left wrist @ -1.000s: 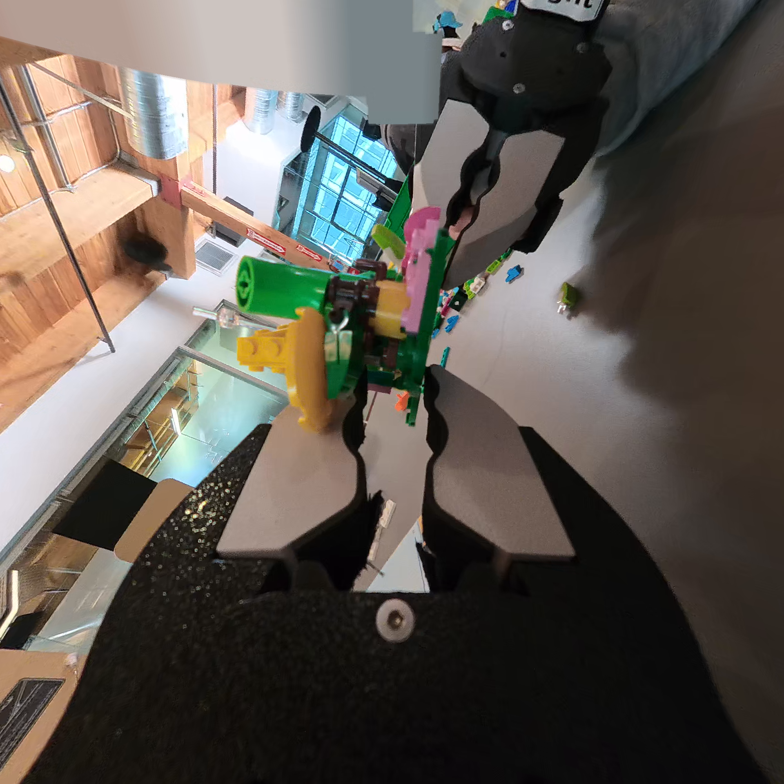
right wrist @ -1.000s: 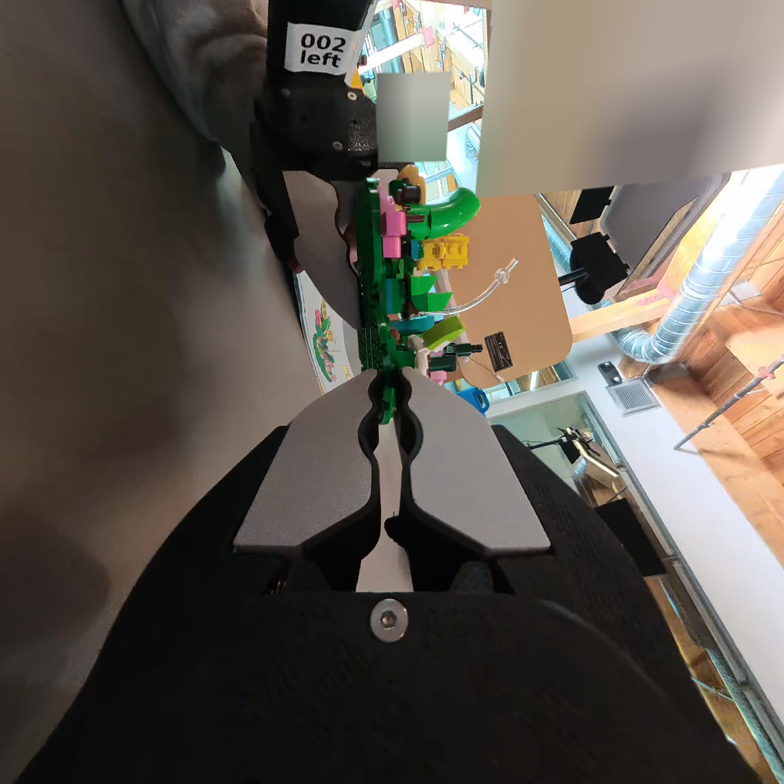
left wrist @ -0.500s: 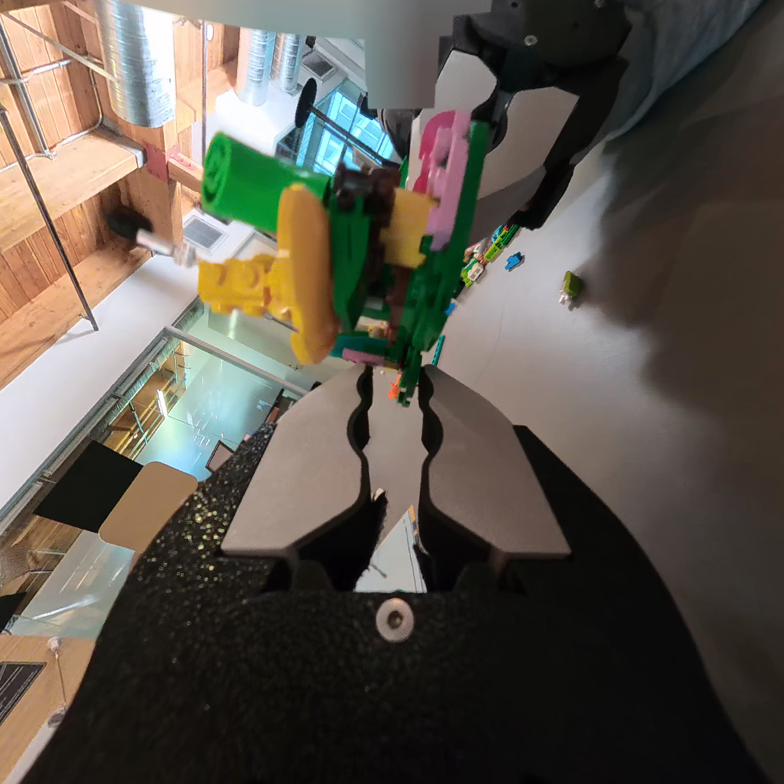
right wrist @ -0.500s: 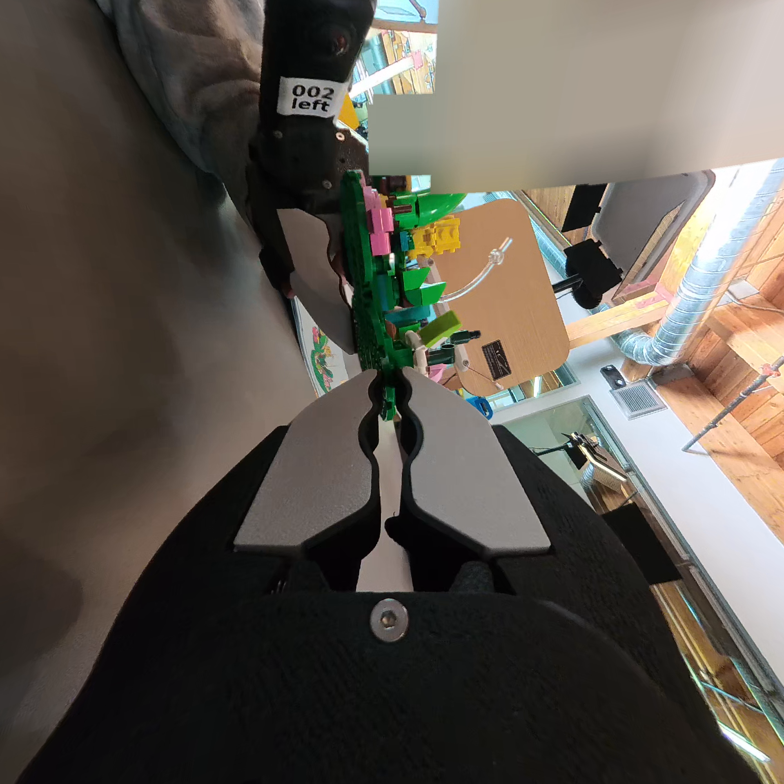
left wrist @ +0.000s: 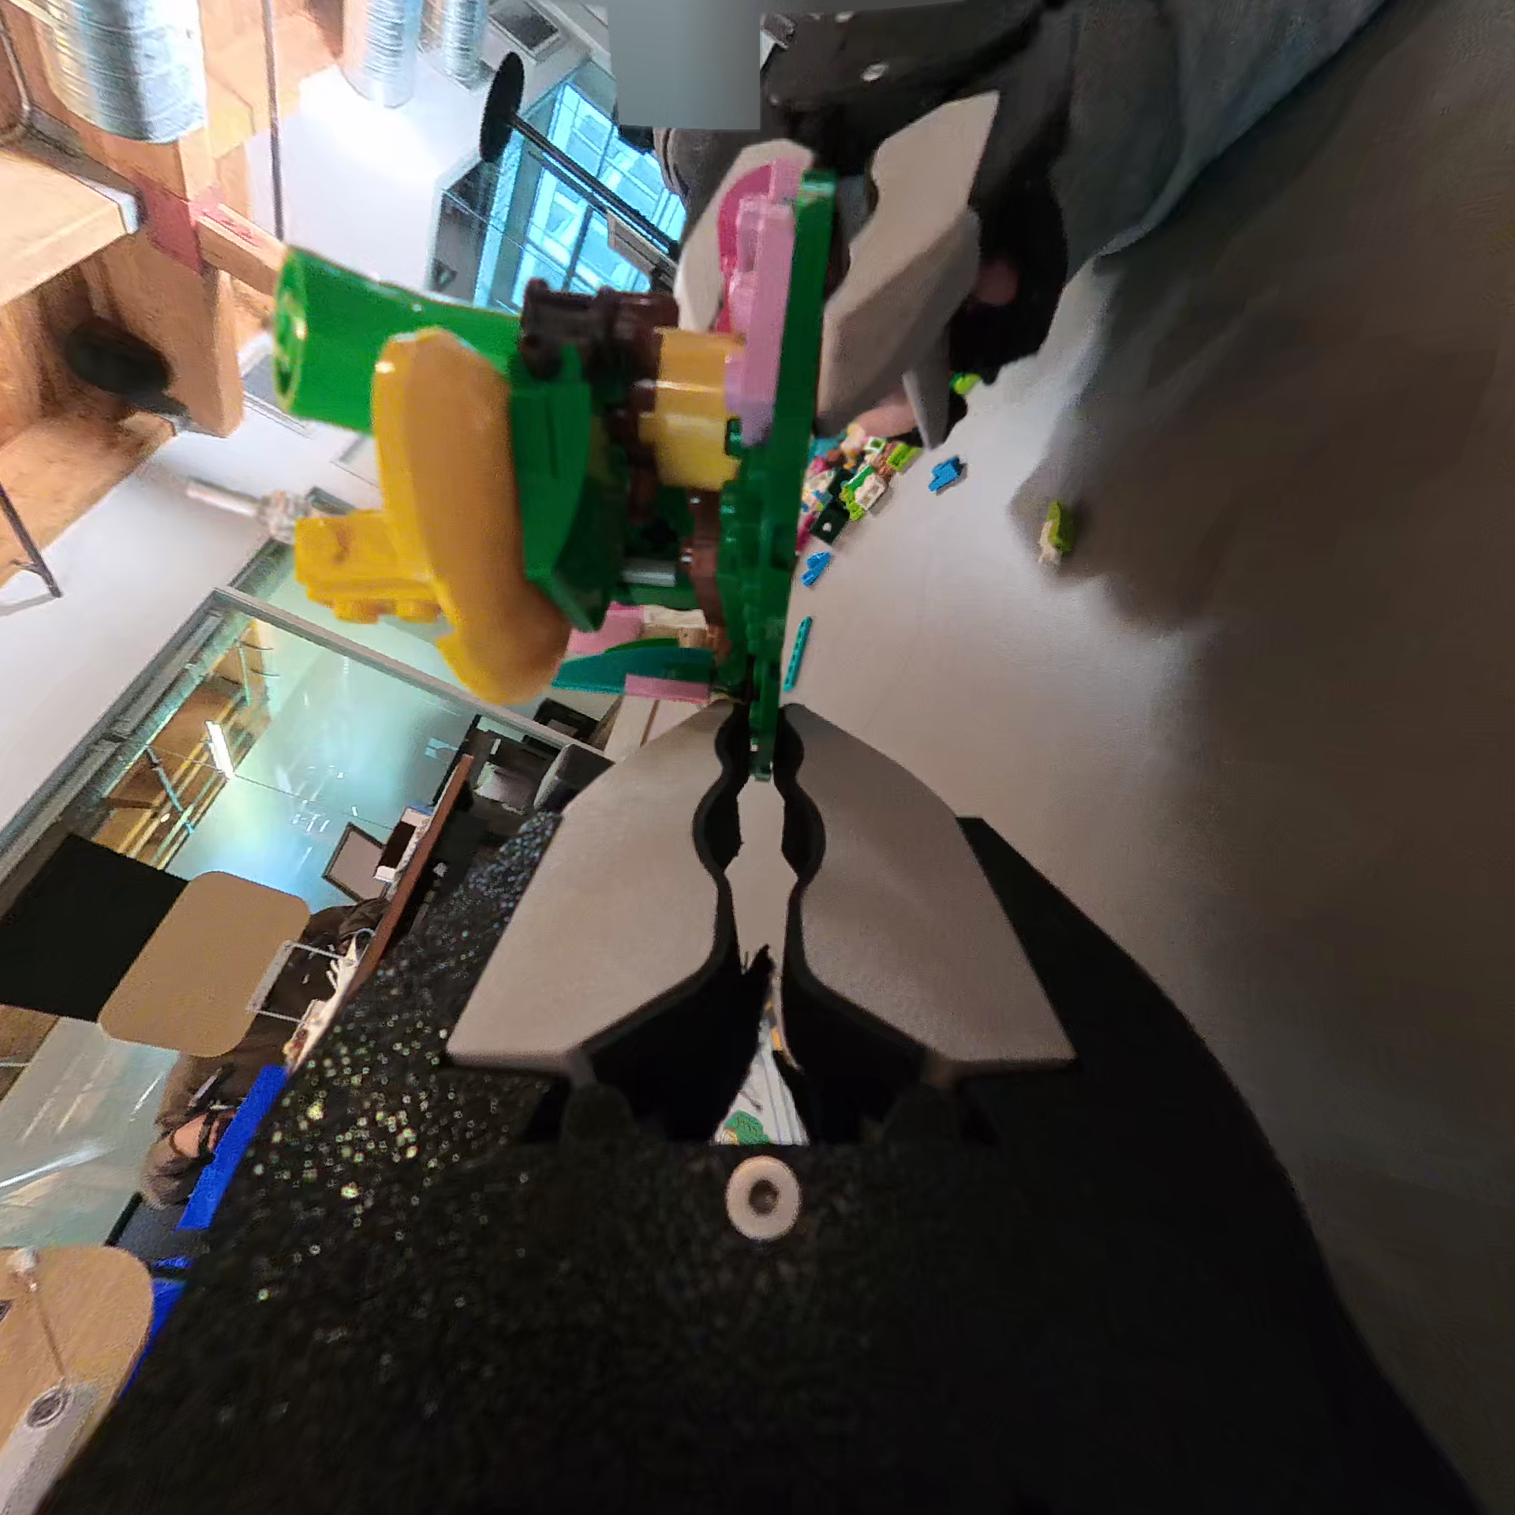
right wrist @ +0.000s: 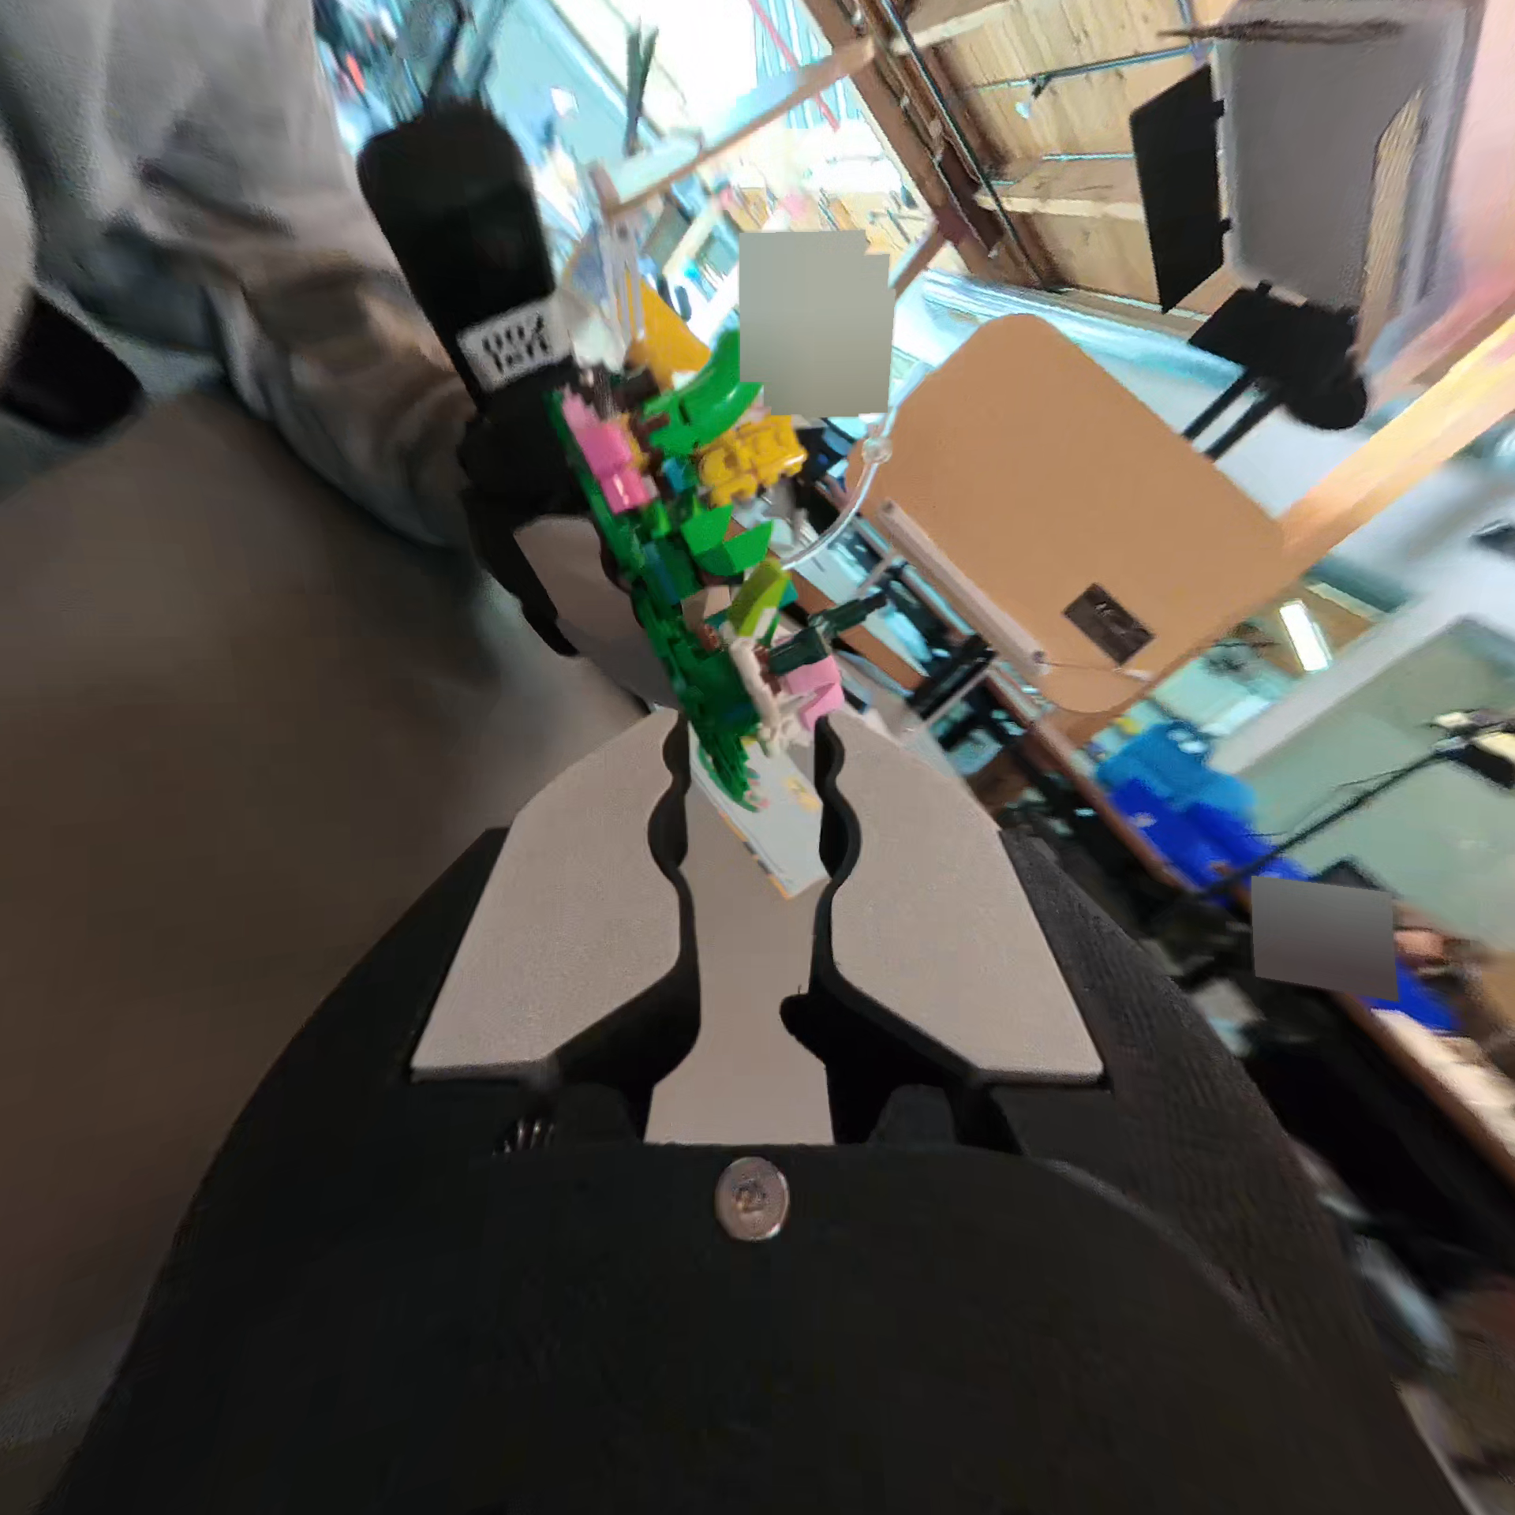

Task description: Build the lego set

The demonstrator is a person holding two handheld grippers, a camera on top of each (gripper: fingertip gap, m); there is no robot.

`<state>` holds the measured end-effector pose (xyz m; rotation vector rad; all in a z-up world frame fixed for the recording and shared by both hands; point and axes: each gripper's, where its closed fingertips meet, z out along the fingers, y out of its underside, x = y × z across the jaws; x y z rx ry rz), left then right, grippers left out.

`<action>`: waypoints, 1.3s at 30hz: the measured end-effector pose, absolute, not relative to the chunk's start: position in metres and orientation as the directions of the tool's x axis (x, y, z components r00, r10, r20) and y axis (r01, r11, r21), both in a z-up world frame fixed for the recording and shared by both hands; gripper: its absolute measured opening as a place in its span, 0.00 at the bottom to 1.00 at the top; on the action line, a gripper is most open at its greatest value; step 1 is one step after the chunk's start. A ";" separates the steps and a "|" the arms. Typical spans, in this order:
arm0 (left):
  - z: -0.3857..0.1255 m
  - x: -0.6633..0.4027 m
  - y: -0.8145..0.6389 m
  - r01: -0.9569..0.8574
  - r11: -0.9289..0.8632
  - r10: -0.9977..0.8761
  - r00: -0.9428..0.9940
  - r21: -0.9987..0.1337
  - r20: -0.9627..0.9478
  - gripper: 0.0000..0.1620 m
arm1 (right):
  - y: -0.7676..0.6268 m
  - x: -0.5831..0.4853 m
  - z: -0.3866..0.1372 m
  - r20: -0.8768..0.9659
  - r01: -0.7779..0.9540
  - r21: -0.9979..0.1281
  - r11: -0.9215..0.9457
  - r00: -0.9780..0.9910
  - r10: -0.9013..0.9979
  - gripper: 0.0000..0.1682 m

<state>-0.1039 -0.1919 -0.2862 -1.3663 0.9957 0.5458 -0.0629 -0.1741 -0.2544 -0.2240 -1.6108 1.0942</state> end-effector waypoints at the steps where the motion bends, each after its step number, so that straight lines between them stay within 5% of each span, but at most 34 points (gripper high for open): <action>1: -0.288 -0.103 -0.192 -0.822 0.172 -0.230 0.503 -0.543 -0.833 0.03 | -0.173 -0.060 -0.251 0.615 -0.384 -0.786 0.484 -0.411 0.673 0.17; 6: -0.302 -0.097 -0.194 -0.866 0.168 -0.272 0.419 -0.471 -0.866 0.03 | -0.180 -0.046 -0.242 0.401 -0.313 -0.915 0.255 -0.618 0.676 0.15; 15: -0.320 -0.095 -0.197 -0.937 0.160 -0.286 0.258 -0.311 -0.923 0.03 | -0.192 -0.039 -0.285 0.471 -0.215 -0.863 0.457 -0.669 0.575 0.14; 19: -0.326 -0.092 -0.199 -0.951 0.170 -0.295 0.203 -0.260 -0.934 0.03 | -0.192 -0.040 -0.294 0.523 -0.210 -0.820 0.533 -0.654 0.546 0.05; 39: -0.335 -0.081 -0.207 -0.961 0.207 -0.332 0.109 -0.186 -0.937 0.03 | -0.196 -0.035 -0.324 0.386 -0.057 -0.829 0.556 -0.778 0.496 0.02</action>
